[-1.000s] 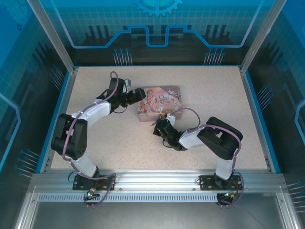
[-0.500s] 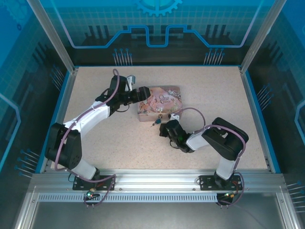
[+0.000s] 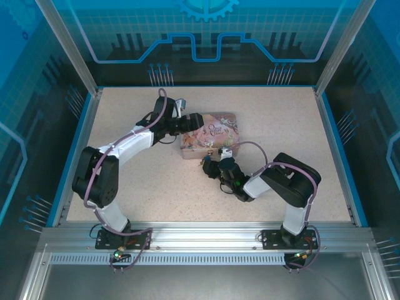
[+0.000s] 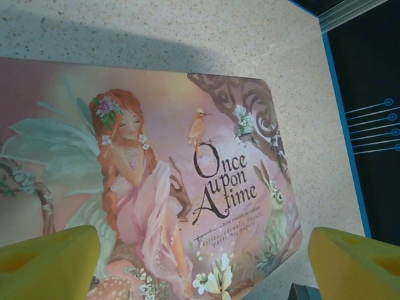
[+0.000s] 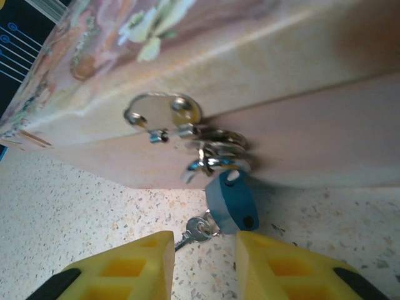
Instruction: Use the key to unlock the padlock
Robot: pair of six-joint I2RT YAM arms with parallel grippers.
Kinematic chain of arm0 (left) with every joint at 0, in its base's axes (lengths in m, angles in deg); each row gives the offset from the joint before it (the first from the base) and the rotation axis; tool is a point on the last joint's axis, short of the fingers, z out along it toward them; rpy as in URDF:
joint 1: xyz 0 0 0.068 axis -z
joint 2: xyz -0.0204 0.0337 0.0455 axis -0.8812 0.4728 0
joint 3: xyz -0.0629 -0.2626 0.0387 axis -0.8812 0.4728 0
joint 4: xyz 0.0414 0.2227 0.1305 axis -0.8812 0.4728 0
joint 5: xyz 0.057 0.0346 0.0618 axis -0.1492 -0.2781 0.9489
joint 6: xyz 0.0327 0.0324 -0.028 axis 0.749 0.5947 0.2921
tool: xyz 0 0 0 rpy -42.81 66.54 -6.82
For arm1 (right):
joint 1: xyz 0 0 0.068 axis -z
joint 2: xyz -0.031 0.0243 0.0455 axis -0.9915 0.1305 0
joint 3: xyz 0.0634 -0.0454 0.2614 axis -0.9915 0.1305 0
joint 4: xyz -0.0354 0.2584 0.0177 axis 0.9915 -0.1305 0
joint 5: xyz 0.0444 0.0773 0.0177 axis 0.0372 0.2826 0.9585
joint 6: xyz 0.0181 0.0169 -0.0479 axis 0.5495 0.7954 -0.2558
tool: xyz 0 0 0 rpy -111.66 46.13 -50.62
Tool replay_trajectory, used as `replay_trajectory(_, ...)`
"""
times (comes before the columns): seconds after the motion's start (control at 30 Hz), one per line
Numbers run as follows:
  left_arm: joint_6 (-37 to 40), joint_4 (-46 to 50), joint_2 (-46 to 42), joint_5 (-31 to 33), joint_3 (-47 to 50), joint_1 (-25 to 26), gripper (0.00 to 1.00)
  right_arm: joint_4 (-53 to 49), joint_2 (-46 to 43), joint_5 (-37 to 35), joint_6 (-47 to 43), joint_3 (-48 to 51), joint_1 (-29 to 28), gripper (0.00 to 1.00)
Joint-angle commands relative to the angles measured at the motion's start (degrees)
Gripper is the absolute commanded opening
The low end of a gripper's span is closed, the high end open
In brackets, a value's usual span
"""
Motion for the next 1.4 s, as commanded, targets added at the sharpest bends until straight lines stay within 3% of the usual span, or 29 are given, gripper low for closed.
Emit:
replay_trajectory(0.0,0.31,-0.19,0.98,-1.66,-2.16,0.03,0.88,2.49,0.85,-0.79,2.03,1.08,0.7,0.28)
replay_trajectory(0.43,0.25,-0.03,2.45,-1.7,-2.83,0.04,0.88,4.46,3.62,-0.08,3.86,1.73,2.53,0.27)
replay_trajectory(0.8,0.48,0.35,2.6,-1.62,-2.86,0.0,0.88,8.26,8.2,4.73,4.04,-1.33,2.82,0.25)
replay_trajectory(1.17,0.83,0.96,2.67,-0.87,-2.81,0.04,0.88,9.89,6.47,3.96,4.09,0.74,3.72,0.02)
replay_trajectory(1.37,1.54,1.69,2.65,0.12,-2.39,0.03,0.88,11.47,4.12,4.6,3.69,2.12,4.88,0.0)
